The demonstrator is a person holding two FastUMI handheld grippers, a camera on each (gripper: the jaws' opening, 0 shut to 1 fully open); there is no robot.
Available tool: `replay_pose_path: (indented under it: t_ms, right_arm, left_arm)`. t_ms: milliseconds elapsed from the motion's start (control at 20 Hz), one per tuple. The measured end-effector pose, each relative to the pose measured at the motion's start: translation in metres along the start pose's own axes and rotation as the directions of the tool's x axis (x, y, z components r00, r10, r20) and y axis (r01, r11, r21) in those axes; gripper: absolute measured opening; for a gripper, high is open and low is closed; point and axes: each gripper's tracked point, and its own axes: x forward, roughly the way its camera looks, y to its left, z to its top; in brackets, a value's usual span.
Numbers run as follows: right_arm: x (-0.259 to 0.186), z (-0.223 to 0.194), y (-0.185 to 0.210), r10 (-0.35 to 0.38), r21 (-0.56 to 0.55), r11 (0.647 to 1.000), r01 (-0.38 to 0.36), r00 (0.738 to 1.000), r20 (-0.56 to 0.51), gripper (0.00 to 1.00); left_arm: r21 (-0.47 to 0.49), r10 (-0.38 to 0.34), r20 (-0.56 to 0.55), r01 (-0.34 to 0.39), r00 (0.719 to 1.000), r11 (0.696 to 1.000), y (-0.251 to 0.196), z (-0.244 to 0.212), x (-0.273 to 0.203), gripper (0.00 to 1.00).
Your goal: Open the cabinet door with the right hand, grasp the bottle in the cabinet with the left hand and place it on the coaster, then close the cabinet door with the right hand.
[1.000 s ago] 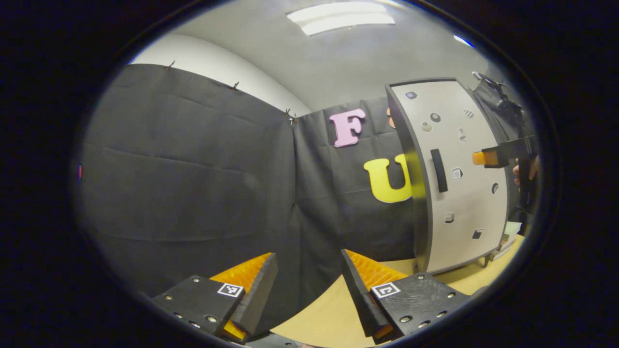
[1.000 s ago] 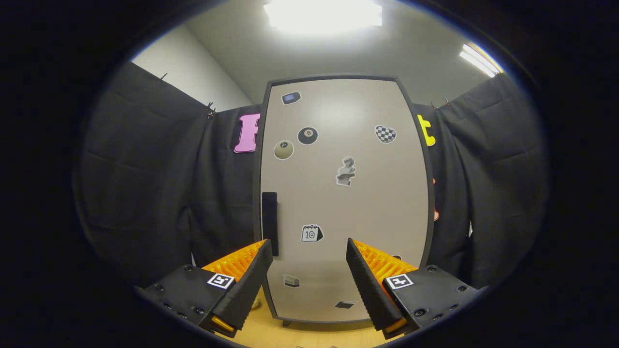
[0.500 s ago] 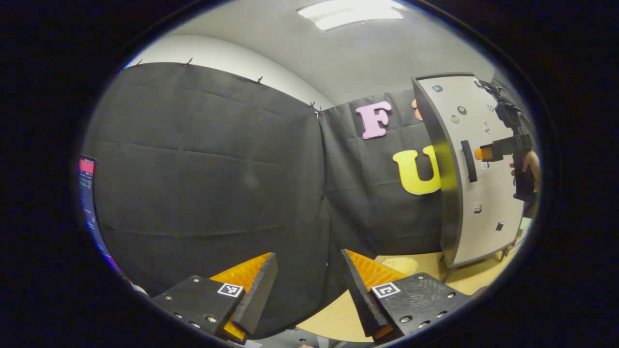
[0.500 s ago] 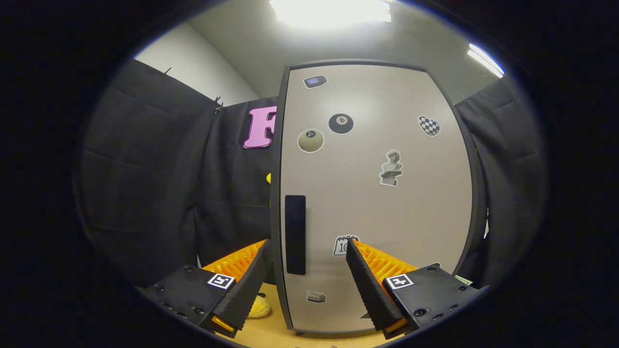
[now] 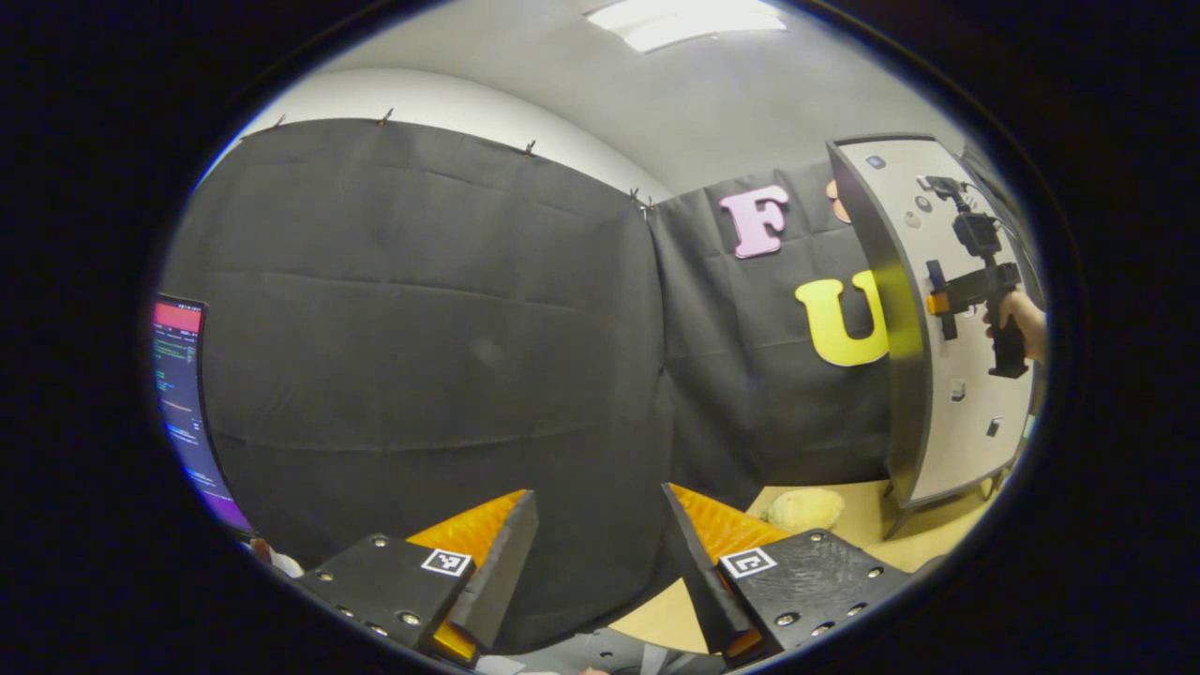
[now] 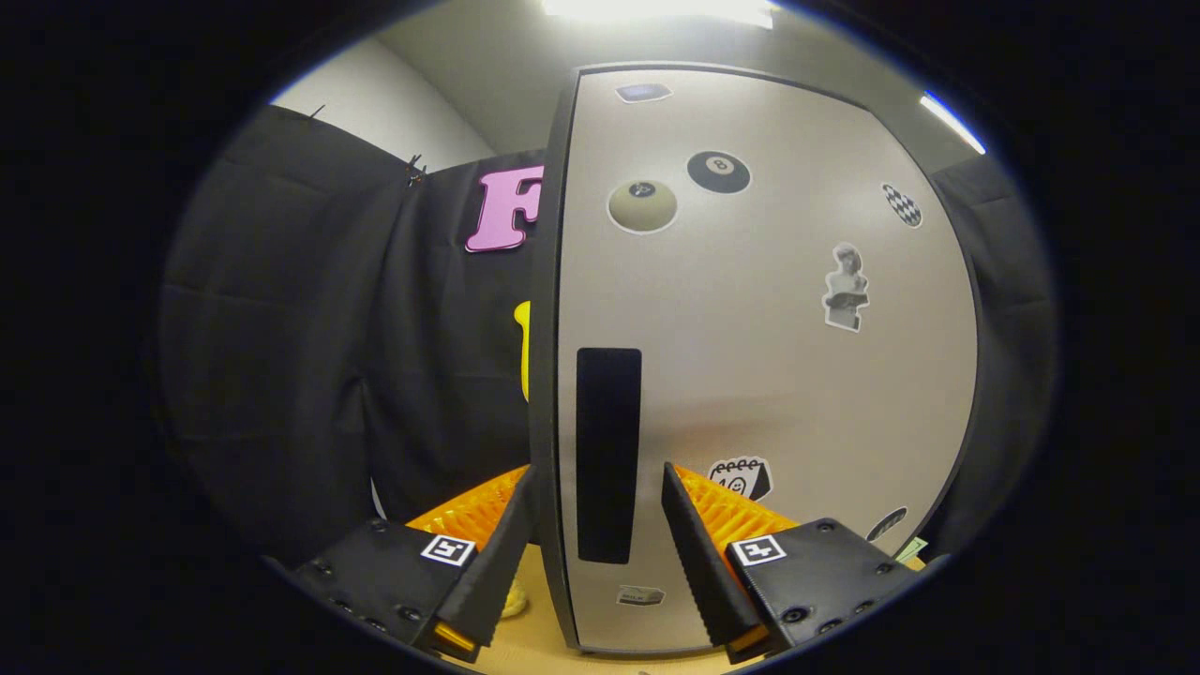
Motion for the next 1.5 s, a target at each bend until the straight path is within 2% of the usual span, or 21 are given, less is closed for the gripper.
replay_pose_path:
  t_ms: [150, 250, 400, 450, 500, 600, 650, 700, 950, 1000, 1050, 1100, 1500]
  right_arm:
    - [0.010, -0.006, -0.005, -0.025, 0.008, 1.000, 0.025, 0.999, -0.030, 0.69]
    - [0.014, -0.008, -0.005, -0.032, 0.011, 0.999, 0.033, 0.998, -0.044, 0.71]
    - [0.013, -0.009, -0.004, -0.038, 0.002, 0.999, 0.038, 0.998, -0.051, 0.43]
    - [0.011, -0.008, -0.004, -0.028, 0.003, 1.000, 0.028, 0.999, -0.043, 0.46]
    - [0.013, -0.009, -0.003, -0.033, -0.001, 0.999, 0.033, 0.998, -0.051, 0.35]
    - [0.012, -0.010, -0.004, -0.022, 0.005, 1.000, 0.023, 0.997, -0.068, 0.28]
    - [0.005, -0.008, -0.003, -0.017, 0.002, 1.000, 0.017, 0.998, -0.064, 0.19]
    - [0.007, -0.011, -0.003, -0.005, 0.001, 1.000, 0.005, 0.997, -0.077, 0.19]
    - [-0.005, -0.012, -0.006, 0.060, 0.027, 0.998, -0.058, 0.994, -0.092, 0.19]
    - [-0.006, -0.012, -0.006, 0.069, 0.023, 0.997, -0.067, 0.993, -0.093, 0.16]
    - [-0.009, -0.011, -0.007, 0.078, 0.021, 0.997, -0.076, 0.993, -0.092, 0.19]
    - [-0.013, -0.013, -0.008, 0.086, 0.024, 0.996, -0.084, 0.992, -0.096, 0.19]
    - [-0.038, -0.011, -0.022, 0.123, 0.024, 0.992, -0.122, 0.987, -0.099, 0.19]
  left_arm:
    - [-0.002, 0.007, -0.003, -0.007, 1.000, 1.000, 0.005, -0.003, -0.001, 0.78]
    - [0.000, 0.007, -0.004, -0.007, 1.000, 1.000, 0.005, -0.003, 0.002, 0.78]
    - [-0.004, -0.001, 0.001, 0.001, 1.000, 1.000, 0.001, -0.005, 0.002, 0.78]
    - [-0.003, -0.005, 0.003, 0.005, 1.000, 1.000, -0.001, -0.003, 0.001, 0.81]
    - [-0.002, -0.011, 0.004, 0.011, 1.000, 1.000, -0.002, -0.004, 0.002, 0.81]
    - [-0.004, -0.023, 0.009, 0.023, 1.000, 1.000, -0.007, -0.002, 0.000, 0.81]
    - [-0.006, -0.030, 0.013, 0.030, 0.999, 1.000, -0.009, 0.000, -0.001, 0.81]
    - [-0.006, -0.040, 0.017, 0.040, 0.999, 0.999, -0.013, 0.001, 0.000, 0.78]
    - [-0.012, -0.106, 0.045, 0.106, 0.993, 0.994, -0.043, 0.013, -0.002, 0.81]
    - [-0.013, -0.125, 0.048, 0.126, 0.991, 0.992, -0.051, 0.013, -0.001, 0.78]
    - [-0.015, -0.147, 0.054, 0.148, 0.988, 0.989, -0.060, 0.015, -0.002, 0.78]
    - [-0.016, -0.167, 0.061, 0.168, 0.984, 0.986, -0.069, 0.017, -0.003, 0.81]
    - [-0.035, -0.308, 0.108, 0.313, 0.945, 0.949, -0.143, 0.033, -0.007, 0.78]
